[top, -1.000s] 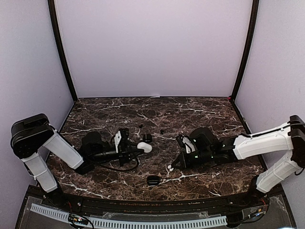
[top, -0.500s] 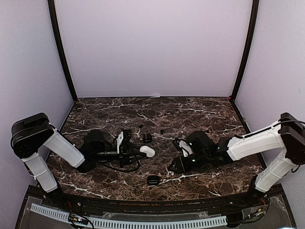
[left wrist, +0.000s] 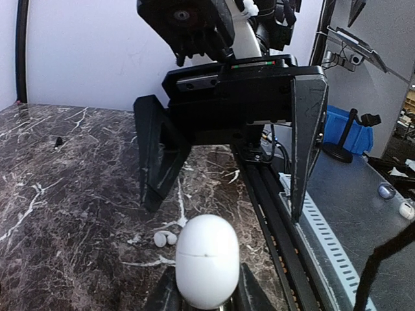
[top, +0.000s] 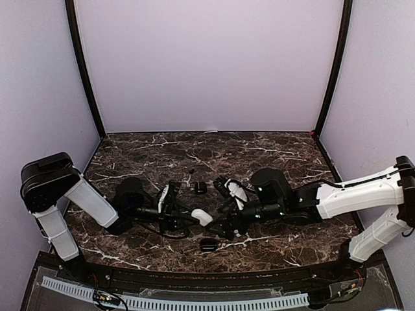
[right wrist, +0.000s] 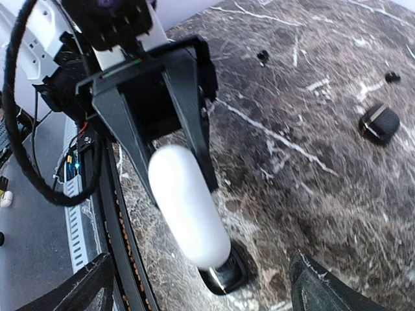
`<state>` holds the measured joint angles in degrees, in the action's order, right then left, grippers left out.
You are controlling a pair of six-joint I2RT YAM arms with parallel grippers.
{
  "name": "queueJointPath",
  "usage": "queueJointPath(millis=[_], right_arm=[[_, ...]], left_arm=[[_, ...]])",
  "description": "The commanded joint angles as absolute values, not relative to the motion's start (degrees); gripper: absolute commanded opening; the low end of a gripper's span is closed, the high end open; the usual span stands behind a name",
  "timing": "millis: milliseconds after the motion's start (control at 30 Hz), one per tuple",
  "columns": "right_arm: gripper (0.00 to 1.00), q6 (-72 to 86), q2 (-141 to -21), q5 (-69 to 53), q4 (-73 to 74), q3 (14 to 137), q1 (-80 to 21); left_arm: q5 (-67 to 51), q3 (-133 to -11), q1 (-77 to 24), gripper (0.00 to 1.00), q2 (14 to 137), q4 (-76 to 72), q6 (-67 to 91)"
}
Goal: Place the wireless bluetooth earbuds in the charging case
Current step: Place the left earbud at the center of the board, then open the charging case.
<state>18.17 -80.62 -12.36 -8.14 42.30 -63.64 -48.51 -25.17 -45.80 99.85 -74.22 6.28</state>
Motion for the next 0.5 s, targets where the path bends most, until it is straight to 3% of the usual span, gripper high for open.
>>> queueJointPath(millis=[0, 467], right_arm=[[0.94, 12.9, -82.7, -13.6, -11.1, 44.8, -64.6], [0.93, 11.3, -83.9, -8.4, -10.6, 46.1, -64.7]], left_arm=[[-55.3, -26.1, -45.6, 0.18, 100.4, -78.9, 8.5], [-62.1, -27.7, -45.6, 0.18, 103.3, -82.4, 12.8]])
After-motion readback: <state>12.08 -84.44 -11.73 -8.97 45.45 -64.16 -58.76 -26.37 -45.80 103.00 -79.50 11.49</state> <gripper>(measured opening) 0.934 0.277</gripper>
